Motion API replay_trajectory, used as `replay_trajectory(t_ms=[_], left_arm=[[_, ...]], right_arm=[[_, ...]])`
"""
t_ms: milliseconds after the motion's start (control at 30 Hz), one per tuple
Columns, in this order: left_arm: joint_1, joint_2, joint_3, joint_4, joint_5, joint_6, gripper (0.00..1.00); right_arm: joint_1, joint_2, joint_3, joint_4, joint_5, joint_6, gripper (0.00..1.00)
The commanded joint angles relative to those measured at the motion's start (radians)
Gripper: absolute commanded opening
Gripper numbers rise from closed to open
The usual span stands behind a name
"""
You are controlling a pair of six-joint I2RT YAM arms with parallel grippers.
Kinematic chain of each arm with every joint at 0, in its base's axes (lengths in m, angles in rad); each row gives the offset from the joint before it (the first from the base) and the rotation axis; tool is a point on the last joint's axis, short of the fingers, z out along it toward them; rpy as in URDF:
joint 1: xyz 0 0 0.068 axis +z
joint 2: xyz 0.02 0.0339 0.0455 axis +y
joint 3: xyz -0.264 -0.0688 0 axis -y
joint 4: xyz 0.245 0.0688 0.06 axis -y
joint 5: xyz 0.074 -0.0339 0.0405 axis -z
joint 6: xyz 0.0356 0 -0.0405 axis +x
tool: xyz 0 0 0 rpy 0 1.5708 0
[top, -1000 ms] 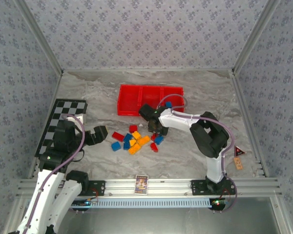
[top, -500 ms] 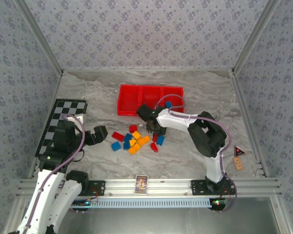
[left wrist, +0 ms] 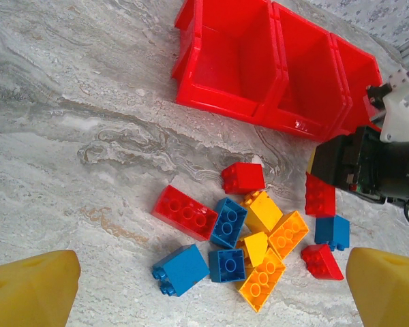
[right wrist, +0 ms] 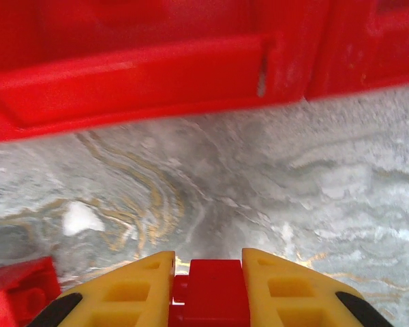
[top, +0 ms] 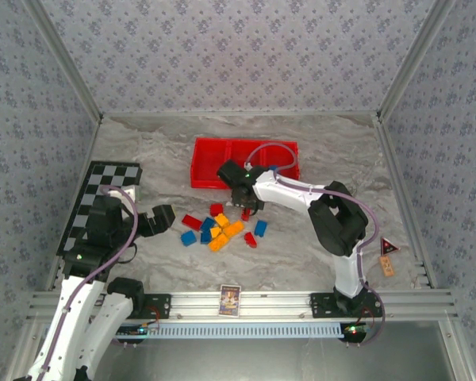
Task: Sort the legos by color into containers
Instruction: Pick up the lego from the center of the table, then place the lego in the container.
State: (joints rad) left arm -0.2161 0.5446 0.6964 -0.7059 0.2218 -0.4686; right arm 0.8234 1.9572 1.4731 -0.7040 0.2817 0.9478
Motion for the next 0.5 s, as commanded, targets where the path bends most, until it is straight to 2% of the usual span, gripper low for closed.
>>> replay_trajectory(t_ms=[0, 233, 467], left_arm=[[0.003, -0.003, -0.009, 0.019, 0.021, 0.009, 1.00], [0.002, -0.006, -0.009, 0.018, 0.021, 0.010, 1.00], [0.003, -0.009, -0.009, 0.017, 0.020, 0.010, 1.00]], right_arm=[[0.000, -0.047, 0.099, 0.026, 0.054, -0.140, 0.20], [-0.057, 0.054, 0.335, 0.021, 0.081, -0.445, 0.19], [-0.148, 0.193, 0.487, 0.055, 0.048, -0.641, 0.19]])
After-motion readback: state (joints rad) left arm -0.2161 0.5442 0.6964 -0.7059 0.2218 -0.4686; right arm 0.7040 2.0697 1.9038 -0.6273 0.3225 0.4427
